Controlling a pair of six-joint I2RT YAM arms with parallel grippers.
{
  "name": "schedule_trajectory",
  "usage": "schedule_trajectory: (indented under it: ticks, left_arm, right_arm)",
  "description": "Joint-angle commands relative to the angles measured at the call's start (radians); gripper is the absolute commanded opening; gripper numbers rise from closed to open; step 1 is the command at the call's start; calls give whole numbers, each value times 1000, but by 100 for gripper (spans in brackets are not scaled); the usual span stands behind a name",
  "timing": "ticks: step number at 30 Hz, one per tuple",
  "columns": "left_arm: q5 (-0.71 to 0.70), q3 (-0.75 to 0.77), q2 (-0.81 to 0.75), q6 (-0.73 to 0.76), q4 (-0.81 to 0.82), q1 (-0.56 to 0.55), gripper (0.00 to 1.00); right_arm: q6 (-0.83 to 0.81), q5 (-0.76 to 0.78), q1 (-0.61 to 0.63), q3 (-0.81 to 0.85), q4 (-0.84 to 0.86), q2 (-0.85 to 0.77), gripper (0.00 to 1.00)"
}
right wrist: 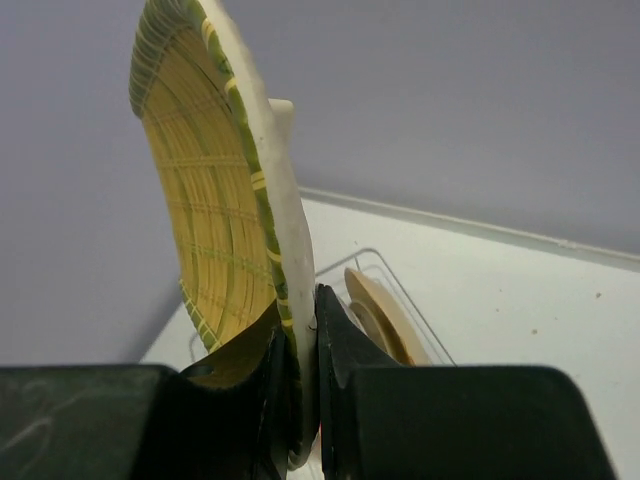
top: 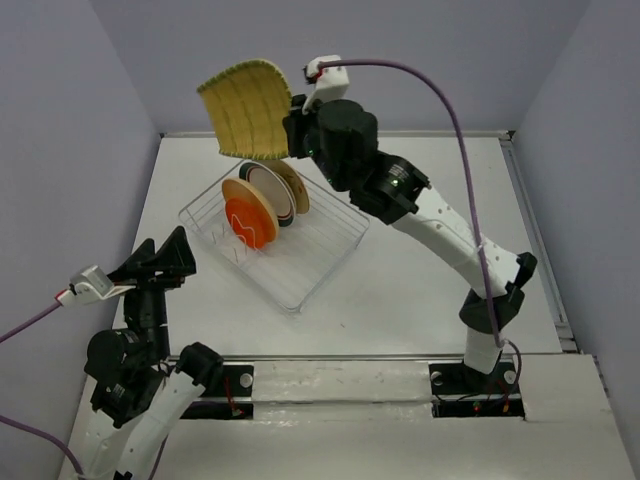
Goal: Load the plates into the dish rack
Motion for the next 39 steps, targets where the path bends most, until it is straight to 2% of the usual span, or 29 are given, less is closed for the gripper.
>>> schedule_trajectory:
  ticks: [1,4,22,30,39]
  left_arm:
    - [-32,5,-13,13,42,5,99]
    - [-54,6,-30,12,36,5,99]
    - [-63,8,-51,6,36,10,99]
    - [-58,8,-56,6,36,8,99]
    - [-54,6,-59,4,36,8,99]
  right_arm:
    - [-131,183,100,239,-228,179,7]
    - [-151,216,145,324,-256,252,7]
    - [-46,115,177,362,-388,451,7]
    - [-24,56,187,353,-420,474,7]
    - [-33,62,196,383,-459,517,7]
